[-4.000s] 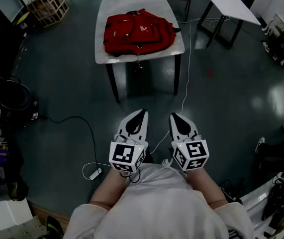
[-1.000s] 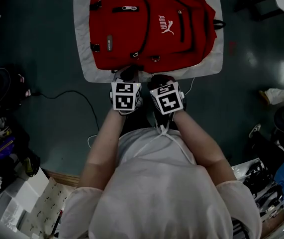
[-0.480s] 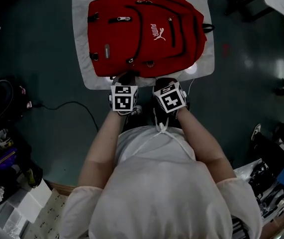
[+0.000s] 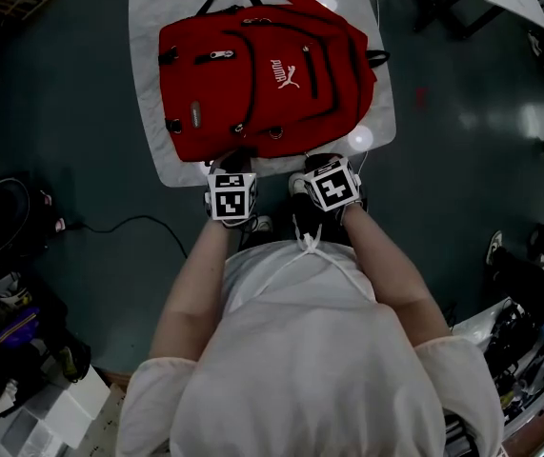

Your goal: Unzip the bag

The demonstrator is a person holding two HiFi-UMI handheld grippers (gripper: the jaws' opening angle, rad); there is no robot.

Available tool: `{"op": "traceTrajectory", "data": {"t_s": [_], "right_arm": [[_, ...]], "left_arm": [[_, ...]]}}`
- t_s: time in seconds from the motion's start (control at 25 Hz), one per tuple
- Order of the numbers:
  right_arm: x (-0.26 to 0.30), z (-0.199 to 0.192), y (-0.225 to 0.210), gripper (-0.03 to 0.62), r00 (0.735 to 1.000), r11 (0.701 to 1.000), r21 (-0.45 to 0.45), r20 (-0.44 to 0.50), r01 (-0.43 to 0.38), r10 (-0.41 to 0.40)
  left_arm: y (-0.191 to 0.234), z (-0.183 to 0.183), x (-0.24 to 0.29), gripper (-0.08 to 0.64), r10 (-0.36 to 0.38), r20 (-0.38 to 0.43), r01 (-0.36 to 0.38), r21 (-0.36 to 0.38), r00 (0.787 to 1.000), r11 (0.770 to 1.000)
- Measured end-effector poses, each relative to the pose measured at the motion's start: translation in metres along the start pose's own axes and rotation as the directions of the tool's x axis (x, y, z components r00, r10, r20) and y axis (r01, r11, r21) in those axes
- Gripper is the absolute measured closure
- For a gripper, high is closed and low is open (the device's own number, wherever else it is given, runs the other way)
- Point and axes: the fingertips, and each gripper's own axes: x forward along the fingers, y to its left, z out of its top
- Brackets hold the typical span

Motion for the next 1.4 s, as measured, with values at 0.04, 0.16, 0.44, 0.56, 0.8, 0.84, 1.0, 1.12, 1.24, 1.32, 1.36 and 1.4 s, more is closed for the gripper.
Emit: {"op": "traceTrajectory", "data": {"t_s": [0.04,0.16,0.44,0.56,0.8,0.84,1.0,1.12,1.24,1.32,1.36,1.4], "right_arm": [[0.000,-0.001,-0.002,0.565,1.000,1.000,0.005,-0.003,0.000,0.000],[-0.003,-0.002,-0.008,0.566,1.000,1.000,0.013,-0.007,0.012,-0.011],[-0.009,-0.007,-0.038,0.566,0.999,0.999,0.029,0.000,0.046,-0.046],[-0.010,-0.009,-0.045,0.565,0.999,0.998,0.050,-0.006,0.033,-0.033],[-0.019,-0.010,-0.073,0.565,0.996,0.996,0.032,-0.016,0.084,-0.083],[-0.018,-0.010,-0.075,0.565,0.997,0.996,0.040,-0.013,0.077,-0.076],[-0.021,-0.012,-0.082,0.565,0.998,0.996,0.058,-0.031,0.064,-0.062],[-0.022,-0.011,-0.090,0.566,0.997,0.997,0.030,-0.030,0.067,-0.066],[-0.025,-0.012,-0.102,0.566,0.997,0.997,0.025,-0.030,0.072,-0.072],[-0.027,-0.012,-0.109,0.566,0.997,0.997,0.018,-0.028,0.074,-0.074],[-0.027,-0.010,-0.111,0.566,0.997,0.998,0.008,-0.023,0.069,-0.069],[-0.027,-0.009,-0.113,0.566,0.998,0.998,0.001,-0.020,0.064,-0.064]], "left_arm": [[0.000,0.000,0.000,0.540,-0.003,-0.001,0.003,-0.001,1.000,1.000],[0.000,0.000,0.000,0.540,-0.017,-0.006,0.016,-0.006,1.000,1.000],[0.001,0.000,-0.001,0.540,-0.008,-0.008,0.008,0.005,1.000,1.000],[0.001,0.001,0.000,0.540,-0.005,-0.007,0.005,0.010,1.000,1.000],[0.001,0.000,-0.001,0.540,0.000,-0.011,0.000,0.003,1.000,1.000],[0.001,0.000,-0.001,0.540,0.001,-0.011,-0.001,0.002,1.000,1.000],[0.001,0.000,0.000,0.540,0.014,-0.011,-0.014,0.008,1.000,1.000],[0.002,0.000,-0.001,0.540,0.022,-0.010,-0.022,0.007,1.000,1.000],[0.001,0.000,-0.001,0.540,0.033,-0.005,-0.033,-0.001,0.999,0.999],[0.001,0.000,-0.002,0.540,0.037,-0.002,-0.037,-0.008,0.999,0.999],[0.002,0.000,-0.002,0.540,0.040,-0.001,-0.040,-0.010,0.999,0.999],[0.002,0.000,-0.002,0.540,0.043,0.000,-0.043,-0.012,0.999,0.999]]}}
